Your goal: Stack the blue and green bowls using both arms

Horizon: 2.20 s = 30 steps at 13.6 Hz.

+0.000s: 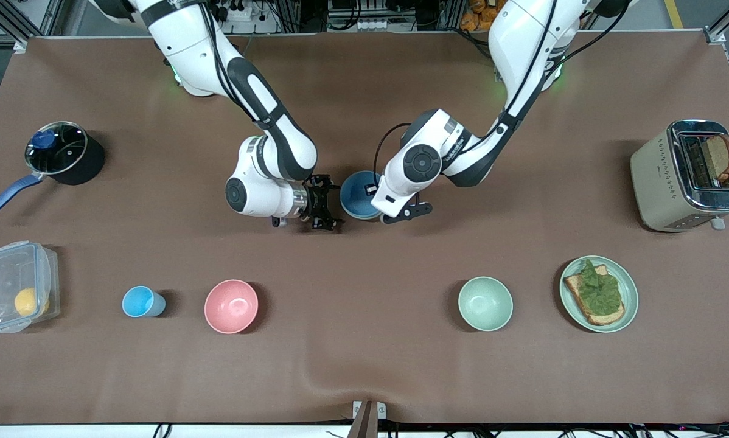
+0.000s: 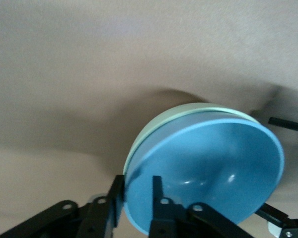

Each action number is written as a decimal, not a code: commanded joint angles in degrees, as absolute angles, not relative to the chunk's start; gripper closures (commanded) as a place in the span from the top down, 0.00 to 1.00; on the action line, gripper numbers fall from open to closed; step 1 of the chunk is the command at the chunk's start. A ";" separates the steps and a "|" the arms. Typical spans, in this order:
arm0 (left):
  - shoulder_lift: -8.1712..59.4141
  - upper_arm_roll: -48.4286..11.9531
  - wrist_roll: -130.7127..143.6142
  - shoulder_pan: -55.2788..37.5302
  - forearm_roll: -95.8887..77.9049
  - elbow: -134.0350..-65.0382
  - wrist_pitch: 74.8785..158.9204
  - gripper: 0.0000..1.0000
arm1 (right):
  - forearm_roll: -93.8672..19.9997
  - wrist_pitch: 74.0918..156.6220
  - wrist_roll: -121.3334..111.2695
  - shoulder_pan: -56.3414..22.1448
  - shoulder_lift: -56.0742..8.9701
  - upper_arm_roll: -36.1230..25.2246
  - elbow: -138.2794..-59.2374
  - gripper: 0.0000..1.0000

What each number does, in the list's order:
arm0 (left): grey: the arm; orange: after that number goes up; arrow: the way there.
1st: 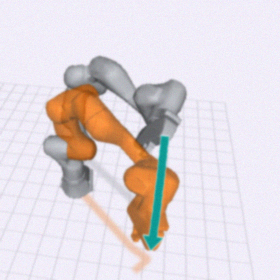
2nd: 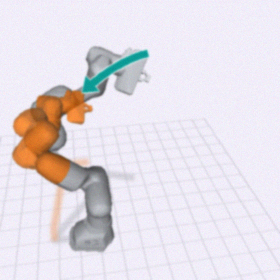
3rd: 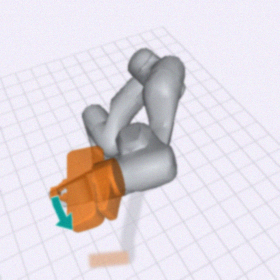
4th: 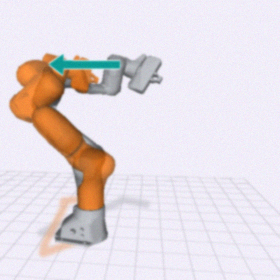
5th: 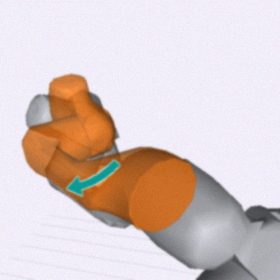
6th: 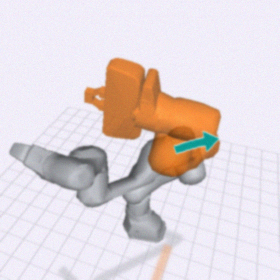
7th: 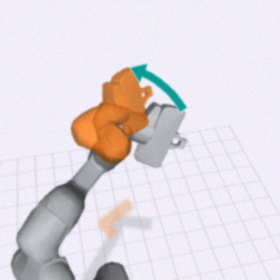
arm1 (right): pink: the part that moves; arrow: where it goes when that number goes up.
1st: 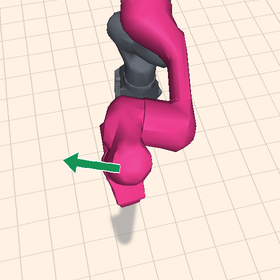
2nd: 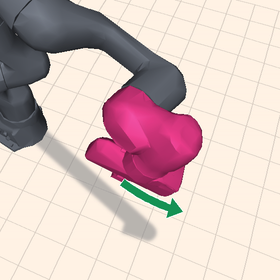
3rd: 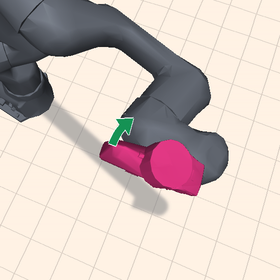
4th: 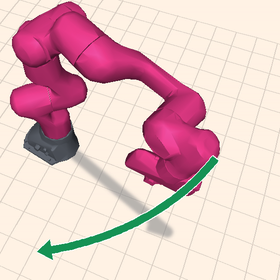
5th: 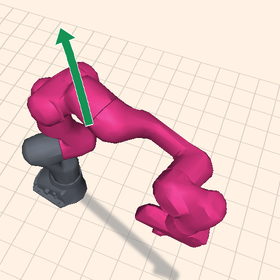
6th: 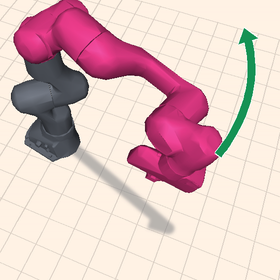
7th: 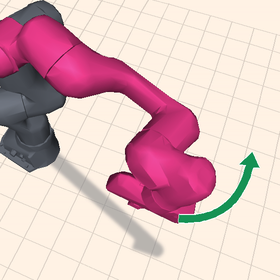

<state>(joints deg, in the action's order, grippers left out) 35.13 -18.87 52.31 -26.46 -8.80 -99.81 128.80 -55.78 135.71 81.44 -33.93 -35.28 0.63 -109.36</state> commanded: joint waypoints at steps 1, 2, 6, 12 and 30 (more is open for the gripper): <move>33.85 -18.28 54.67 -26.81 -6.86 -97.56 125.87 1.00 | -56.08 134.91 80.33 -33.22 -35.33 1.14 -108.63 1.00; 33.32 -18.19 54.67 -26.46 -6.86 -96.51 124.38 1.00 | -55.29 134.04 79.11 -33.22 -35.07 1.06 -109.07 1.00; 31.47 -17.93 54.49 -22.95 -5.90 -91.33 119.19 1.00 | -46.09 122.55 75.50 -31.03 -32.88 -1.22 -109.07 1.00; 27.78 -17.84 50.99 -14.52 6.84 -89.22 117.16 1.00 | -34.38 102.76 65.41 -21.72 -26.64 -2.72 -108.72 1.00; 2.03 -10.55 17.16 -2.55 2.81 -98.18 100.06 1.00 | -7.47 86.13 14.71 2.35 -8.36 -2.37 -102.93 1.00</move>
